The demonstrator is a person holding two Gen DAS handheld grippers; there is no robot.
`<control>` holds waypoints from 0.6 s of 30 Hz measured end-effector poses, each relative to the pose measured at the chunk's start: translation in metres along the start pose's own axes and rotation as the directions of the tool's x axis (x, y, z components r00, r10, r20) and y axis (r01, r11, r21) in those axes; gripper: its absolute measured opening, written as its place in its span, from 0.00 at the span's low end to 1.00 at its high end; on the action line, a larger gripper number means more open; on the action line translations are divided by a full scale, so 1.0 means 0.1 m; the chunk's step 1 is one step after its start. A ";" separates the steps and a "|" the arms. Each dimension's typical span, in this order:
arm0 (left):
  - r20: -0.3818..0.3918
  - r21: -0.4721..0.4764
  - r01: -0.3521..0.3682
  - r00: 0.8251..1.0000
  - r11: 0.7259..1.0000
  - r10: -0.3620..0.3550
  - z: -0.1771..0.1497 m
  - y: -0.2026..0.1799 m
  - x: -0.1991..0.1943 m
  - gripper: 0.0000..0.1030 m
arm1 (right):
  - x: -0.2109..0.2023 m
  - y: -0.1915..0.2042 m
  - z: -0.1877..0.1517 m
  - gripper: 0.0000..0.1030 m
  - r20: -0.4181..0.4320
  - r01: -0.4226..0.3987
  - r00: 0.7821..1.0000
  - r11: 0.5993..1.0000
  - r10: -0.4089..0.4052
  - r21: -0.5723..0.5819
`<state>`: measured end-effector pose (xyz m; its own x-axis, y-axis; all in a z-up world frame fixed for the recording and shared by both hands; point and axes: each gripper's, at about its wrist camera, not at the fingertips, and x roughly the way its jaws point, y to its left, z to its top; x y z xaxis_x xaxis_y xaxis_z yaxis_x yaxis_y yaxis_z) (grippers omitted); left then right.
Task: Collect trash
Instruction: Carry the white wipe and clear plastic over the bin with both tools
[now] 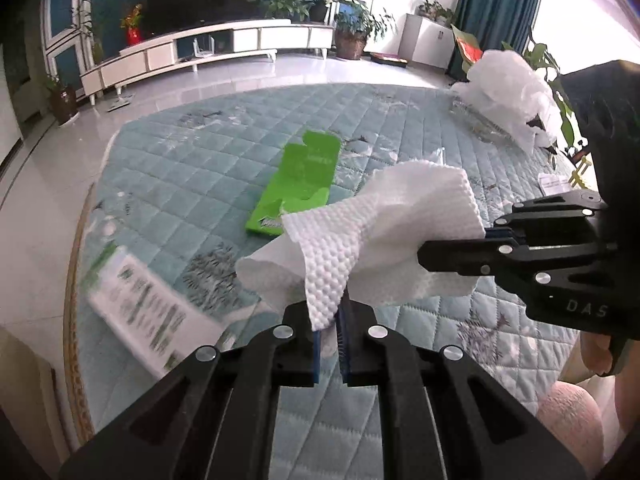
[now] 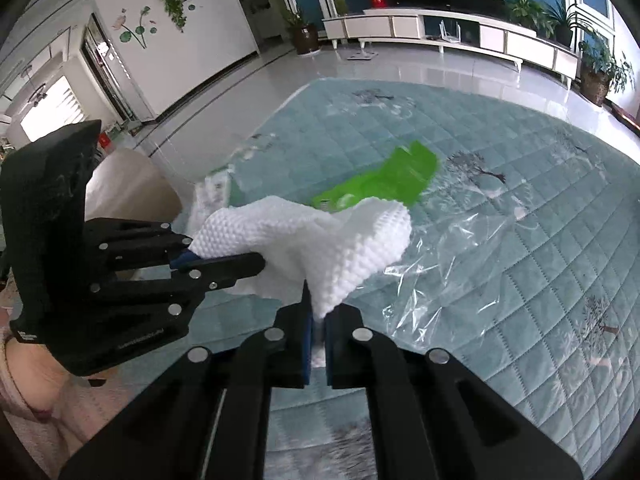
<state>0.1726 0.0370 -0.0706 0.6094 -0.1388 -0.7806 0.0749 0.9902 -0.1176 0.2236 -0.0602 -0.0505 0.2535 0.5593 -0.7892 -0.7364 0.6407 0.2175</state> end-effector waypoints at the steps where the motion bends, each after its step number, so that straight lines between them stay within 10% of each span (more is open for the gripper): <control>1: 0.007 -0.007 0.002 1.000 1.000 -0.002 -0.03 0.03 -0.08 0.11 | -0.03 0.09 -0.01 0.04 0.005 0.005 1.000 1.000 -0.005 -0.015; 18: 0.029 -0.142 -0.120 0.992 0.983 0.125 -1.08 0.84 -1.27 0.11 | 0.14 1.79 -0.12 0.04 -0.065 -0.114 0.993 0.969 0.102 -0.219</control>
<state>0.0166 0.1365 -0.0476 0.6368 -0.0132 -0.7709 -0.1118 0.9877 -0.1092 0.0878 0.0558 -0.0299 0.1358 0.5869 -0.7982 -0.8798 0.4419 0.1752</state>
